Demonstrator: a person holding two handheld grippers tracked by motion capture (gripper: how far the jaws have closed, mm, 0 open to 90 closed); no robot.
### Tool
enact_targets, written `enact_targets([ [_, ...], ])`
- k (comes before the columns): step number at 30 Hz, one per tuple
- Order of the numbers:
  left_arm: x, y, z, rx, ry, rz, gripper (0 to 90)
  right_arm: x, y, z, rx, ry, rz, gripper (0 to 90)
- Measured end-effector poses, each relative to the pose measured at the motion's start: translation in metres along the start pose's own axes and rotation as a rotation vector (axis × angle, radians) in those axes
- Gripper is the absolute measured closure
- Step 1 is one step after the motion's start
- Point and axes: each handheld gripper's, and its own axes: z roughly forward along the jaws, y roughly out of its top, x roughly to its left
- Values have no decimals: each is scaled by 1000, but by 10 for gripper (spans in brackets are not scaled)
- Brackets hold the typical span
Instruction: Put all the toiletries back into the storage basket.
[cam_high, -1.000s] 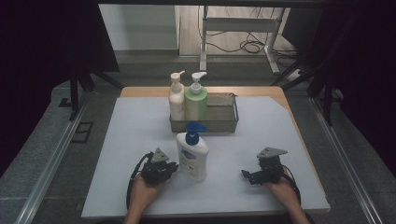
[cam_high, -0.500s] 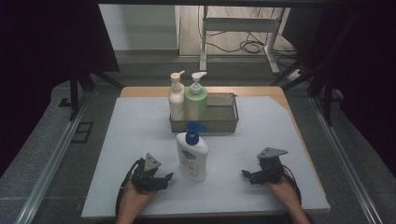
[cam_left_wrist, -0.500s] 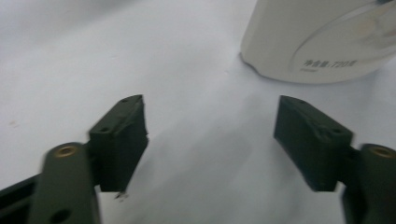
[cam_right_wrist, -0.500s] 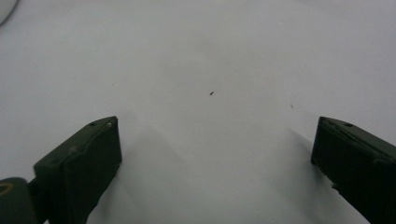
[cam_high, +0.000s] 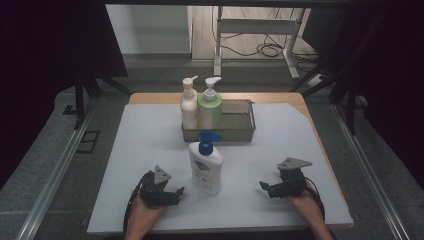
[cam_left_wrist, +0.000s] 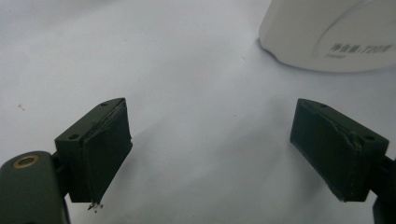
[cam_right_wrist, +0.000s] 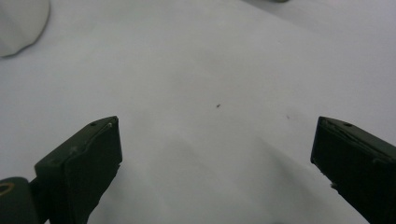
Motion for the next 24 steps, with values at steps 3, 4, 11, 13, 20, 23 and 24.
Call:
enact_targets([
  [3, 2, -3, 4, 2, -9, -1, 120, 5, 3, -1, 0, 11, -9, 20],
  [4, 4, -4, 4, 6, -21, -11, 120, 6, 3, -1, -1, 14, -12, 20],
  [11, 5, -4, 5, 8, -30, -20, 119, 17, 9, -3, -10, 50, -20, 20],
  [13, 5, -4, 5, 7, -31, -21, 119, 20, 10, -4, -16, 65, -22, 26],
  [20, 5, -4, 5, 8, -32, -23, 119, 27, 13, -1, -35, 103, -32, 20],
  [23, 5, -4, 5, 8, -32, -23, 119, 31, 15, 0, -19, 103, -67, 0],
  [24, 5, -4, 5, 8, -32, -24, 118, 32, 15, 1, -20, 102, -77, 0],
])
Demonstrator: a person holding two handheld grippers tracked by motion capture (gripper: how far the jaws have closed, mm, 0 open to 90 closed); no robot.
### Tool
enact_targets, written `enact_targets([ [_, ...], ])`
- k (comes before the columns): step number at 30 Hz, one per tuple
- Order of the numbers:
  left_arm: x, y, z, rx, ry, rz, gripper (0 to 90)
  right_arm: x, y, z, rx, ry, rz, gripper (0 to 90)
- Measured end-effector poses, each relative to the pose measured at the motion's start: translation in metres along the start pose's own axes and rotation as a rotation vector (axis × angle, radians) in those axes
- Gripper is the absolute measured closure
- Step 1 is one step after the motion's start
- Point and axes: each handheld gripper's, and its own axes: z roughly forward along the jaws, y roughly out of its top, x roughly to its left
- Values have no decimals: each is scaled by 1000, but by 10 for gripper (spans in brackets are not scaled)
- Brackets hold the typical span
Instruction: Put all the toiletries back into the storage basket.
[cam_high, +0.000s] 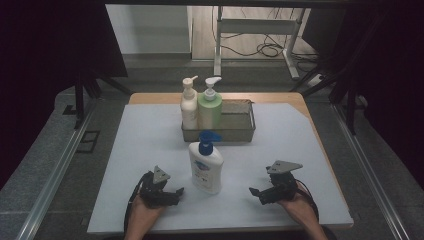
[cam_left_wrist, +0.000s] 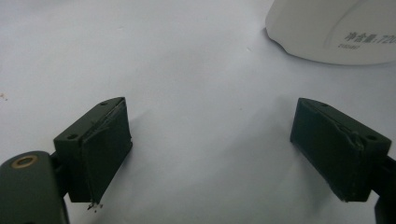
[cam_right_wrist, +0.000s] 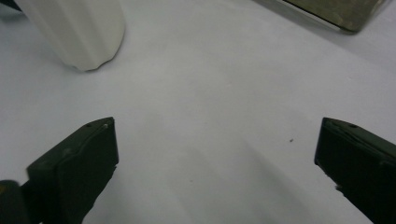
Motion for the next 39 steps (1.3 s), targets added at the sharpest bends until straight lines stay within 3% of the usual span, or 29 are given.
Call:
enact_targets([
  [19, 0, 0, 0, 0, 0, -1, 118, 13, 16, -2, -68, 48, -56, 0],
  [28, 0, 0, 0, -1, 0, -1, 118, 18, 23, -4, -107, 76, -47, 0],
  [39, 0, 0, 0, -1, 0, -1, 118, 32, 40, -5, -145, 165, -74, 0],
])
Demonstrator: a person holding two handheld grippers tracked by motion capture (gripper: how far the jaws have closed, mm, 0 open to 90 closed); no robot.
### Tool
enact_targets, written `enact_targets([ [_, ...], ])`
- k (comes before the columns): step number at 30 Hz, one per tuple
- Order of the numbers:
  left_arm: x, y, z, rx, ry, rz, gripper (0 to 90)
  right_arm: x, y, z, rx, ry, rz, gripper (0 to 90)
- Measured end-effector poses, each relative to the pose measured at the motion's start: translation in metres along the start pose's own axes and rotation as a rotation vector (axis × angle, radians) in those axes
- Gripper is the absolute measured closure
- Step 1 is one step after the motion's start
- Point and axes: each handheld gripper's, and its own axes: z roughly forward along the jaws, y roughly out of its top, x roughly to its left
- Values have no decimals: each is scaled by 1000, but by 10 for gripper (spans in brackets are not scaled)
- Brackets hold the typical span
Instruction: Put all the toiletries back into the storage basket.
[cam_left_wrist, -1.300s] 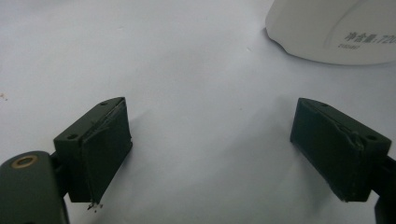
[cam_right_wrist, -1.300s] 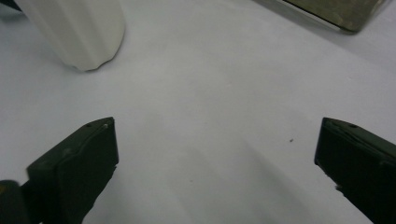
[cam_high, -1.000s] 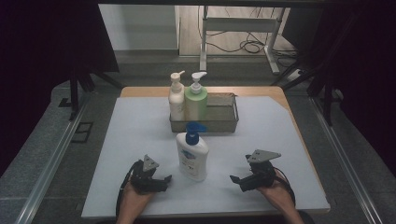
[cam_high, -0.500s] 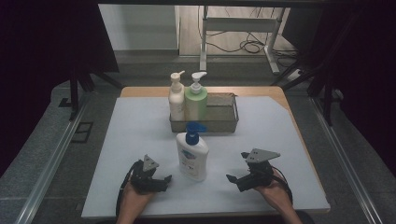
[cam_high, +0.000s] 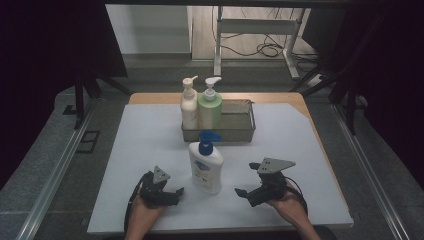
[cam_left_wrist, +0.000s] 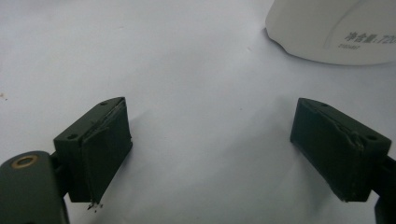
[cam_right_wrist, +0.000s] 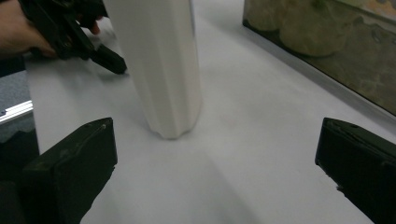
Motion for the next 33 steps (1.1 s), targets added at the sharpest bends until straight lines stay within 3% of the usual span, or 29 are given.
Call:
enact_targets([
  [7, 0, 0, 0, -1, 0, 0, 119, 6, 10, 3, -18, 27, -2, 0],
  [17, 0, 0, 0, -2, 1, 0, 119, 11, 22, 6, -41, 40, -42, 0],
  [25, 0, 0, 0, -2, 1, 0, 119, 14, 36, 12, -18, 63, 4, 8],
  [33, 0, 0, 0, -1, 0, 0, 119, 21, 49, 22, -11, 67, -3, 0],
])
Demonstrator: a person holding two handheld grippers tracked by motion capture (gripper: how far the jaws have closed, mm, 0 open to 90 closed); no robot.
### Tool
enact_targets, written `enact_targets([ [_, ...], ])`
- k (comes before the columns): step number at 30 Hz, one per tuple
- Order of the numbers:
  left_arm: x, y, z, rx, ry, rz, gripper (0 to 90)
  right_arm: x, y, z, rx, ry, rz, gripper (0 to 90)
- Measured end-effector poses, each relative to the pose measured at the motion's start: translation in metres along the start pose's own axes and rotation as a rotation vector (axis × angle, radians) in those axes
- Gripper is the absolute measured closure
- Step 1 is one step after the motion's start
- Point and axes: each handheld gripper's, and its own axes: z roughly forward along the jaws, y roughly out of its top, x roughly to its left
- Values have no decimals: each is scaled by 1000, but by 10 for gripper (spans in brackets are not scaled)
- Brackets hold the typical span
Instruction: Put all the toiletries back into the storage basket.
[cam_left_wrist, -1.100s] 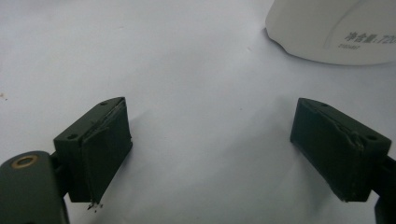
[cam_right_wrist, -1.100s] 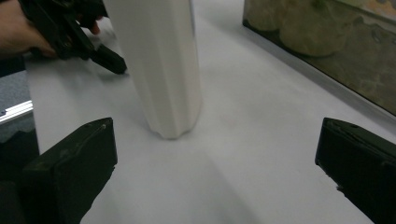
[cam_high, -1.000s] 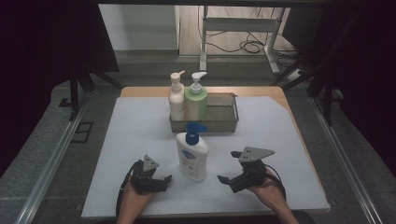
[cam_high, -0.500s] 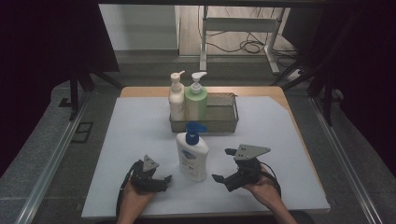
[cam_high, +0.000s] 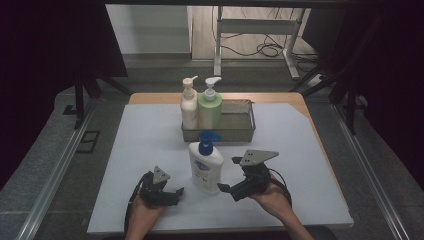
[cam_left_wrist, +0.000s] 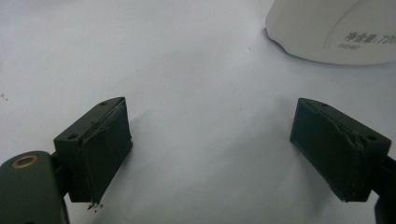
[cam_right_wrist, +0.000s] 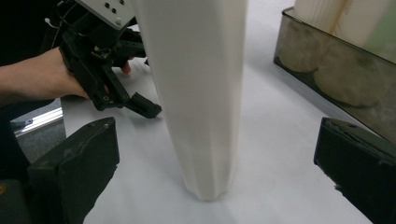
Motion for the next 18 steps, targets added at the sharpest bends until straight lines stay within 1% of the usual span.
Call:
enact_targets([
  [1, 0, 0, 0, -2, 1, 0, 119, 0, 1, 1, 0, 3, -2, 0],
  [4, 0, 0, 0, -1, 1, 0, 119, 0, 7, 5, 1, 0, 16, 4],
  [7, 0, 0, 0, -1, 0, -1, 119, 0, 12, 8, -2, 1, 28, 28],
  [10, 0, 0, 0, -2, 0, -2, 119, 1, 17, 12, -1, 0, 23, 43],
  [13, 0, 0, 0, 0, 0, 0, 119, 3, 22, 17, 0, -2, -5, 58],
  [18, 0, 0, 0, 0, 0, 0, 119, 3, 28, 25, 1, 4, -1, 79],
])
